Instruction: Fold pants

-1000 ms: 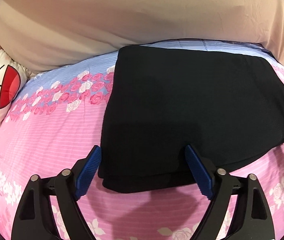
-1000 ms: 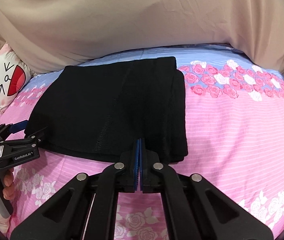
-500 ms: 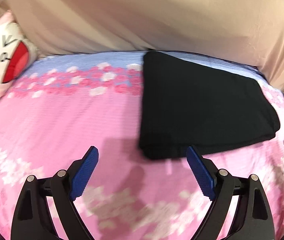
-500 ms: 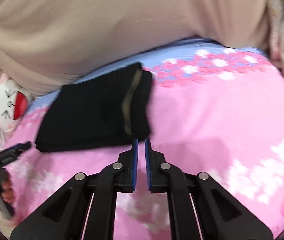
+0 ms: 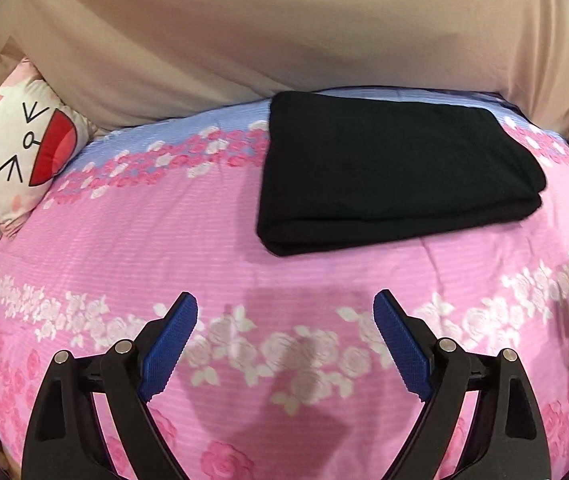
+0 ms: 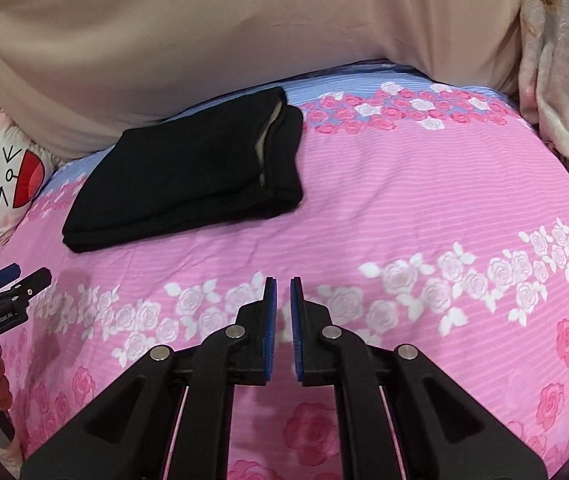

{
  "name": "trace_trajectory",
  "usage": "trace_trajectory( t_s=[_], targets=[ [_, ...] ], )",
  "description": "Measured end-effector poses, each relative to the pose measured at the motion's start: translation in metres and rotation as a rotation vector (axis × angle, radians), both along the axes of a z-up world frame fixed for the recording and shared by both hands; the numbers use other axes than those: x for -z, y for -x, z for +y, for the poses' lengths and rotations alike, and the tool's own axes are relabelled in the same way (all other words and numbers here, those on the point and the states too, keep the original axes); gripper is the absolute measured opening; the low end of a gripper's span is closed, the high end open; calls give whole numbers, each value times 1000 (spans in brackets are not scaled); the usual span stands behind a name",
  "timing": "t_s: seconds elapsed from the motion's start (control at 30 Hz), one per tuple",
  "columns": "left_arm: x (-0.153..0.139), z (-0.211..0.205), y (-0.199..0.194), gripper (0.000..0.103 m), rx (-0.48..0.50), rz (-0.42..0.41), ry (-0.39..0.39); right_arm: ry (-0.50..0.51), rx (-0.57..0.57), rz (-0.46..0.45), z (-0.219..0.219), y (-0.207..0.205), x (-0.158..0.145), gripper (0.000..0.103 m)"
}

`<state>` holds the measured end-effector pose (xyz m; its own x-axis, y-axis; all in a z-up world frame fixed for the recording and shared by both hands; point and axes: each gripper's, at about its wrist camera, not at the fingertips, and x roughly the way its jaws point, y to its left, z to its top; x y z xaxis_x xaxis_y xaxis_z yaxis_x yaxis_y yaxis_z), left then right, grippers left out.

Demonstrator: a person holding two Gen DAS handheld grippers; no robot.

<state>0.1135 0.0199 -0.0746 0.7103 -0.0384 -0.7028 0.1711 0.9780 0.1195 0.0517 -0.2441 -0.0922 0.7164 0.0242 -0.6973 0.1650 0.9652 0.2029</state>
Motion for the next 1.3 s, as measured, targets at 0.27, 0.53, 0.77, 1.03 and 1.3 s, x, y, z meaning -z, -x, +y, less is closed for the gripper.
trace_trajectory(
  t_s=[0.27, 0.53, 0.77, 1.03, 1.3],
  targets=[
    [0, 2, -1, 88, 0, 20, 33, 25, -33, 0, 18, -7, -2, 7],
    [19, 23, -69, 90, 44, 211, 282, 33, -28, -39, -1, -45, -16, 82],
    [28, 15, -104, 86, 46, 254, 349, -149, -77, 24, -8, -96, 4, 75],
    [16, 1, -122, 21, 88, 198, 246, -154, -104, -30, 6, -95, -13, 29],
    [9, 2, -99, 37, 96, 142, 173, -165, -98, -12, 15, -65, -15, 43]
  ],
)
